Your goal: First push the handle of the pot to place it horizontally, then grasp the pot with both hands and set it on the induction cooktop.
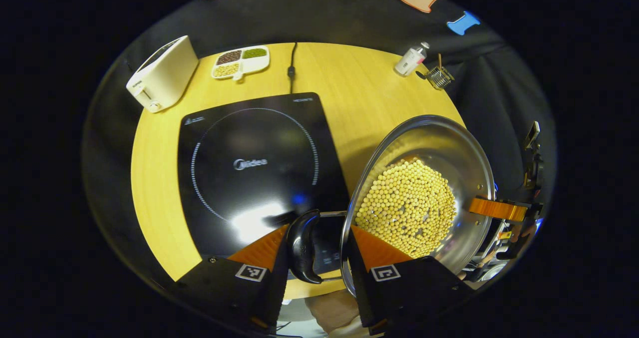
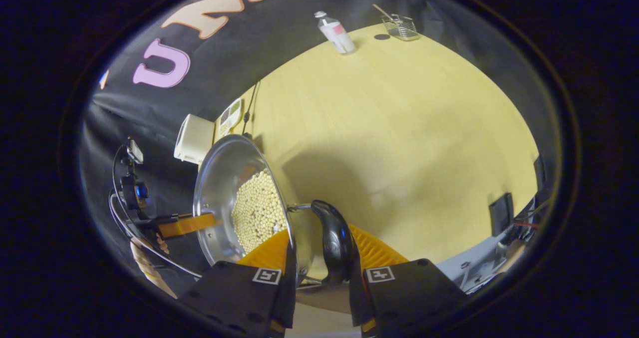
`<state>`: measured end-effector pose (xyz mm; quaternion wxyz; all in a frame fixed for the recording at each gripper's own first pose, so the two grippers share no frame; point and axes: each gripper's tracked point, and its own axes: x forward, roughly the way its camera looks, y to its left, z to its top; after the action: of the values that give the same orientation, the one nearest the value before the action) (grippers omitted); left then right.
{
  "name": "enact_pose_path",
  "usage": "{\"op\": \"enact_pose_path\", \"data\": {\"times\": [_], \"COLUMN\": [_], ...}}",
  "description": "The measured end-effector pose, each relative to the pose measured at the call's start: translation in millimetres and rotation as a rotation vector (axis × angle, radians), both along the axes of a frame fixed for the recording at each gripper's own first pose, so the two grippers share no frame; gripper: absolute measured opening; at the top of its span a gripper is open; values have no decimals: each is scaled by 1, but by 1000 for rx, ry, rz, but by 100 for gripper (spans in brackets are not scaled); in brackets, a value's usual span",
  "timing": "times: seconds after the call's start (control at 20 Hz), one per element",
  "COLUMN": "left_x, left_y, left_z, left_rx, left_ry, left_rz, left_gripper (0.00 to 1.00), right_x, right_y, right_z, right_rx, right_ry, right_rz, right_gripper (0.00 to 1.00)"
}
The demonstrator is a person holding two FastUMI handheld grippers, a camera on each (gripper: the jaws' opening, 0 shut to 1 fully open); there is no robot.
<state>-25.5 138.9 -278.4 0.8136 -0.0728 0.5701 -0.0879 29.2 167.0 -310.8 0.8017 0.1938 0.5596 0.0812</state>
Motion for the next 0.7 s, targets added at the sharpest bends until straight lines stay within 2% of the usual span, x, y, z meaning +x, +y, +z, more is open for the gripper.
{"op": "enact_pose_path", "data": {"times": [0.35, 0.7], "left_x": [0, 25], "left_y": [75, 139], "left_z": [-2, -2], "left_rx": [15, 85], "left_ry": [-47, -108], "left_rz": [28, 77], "left_gripper": [63, 63], "right_x": [4, 41], "right_y": [73, 135], "right_z": [-2, -12], "right_rx": [-14, 17], "right_ry": [-46, -99], "right_rz": [1, 24], "right_gripper": [47, 47]}}
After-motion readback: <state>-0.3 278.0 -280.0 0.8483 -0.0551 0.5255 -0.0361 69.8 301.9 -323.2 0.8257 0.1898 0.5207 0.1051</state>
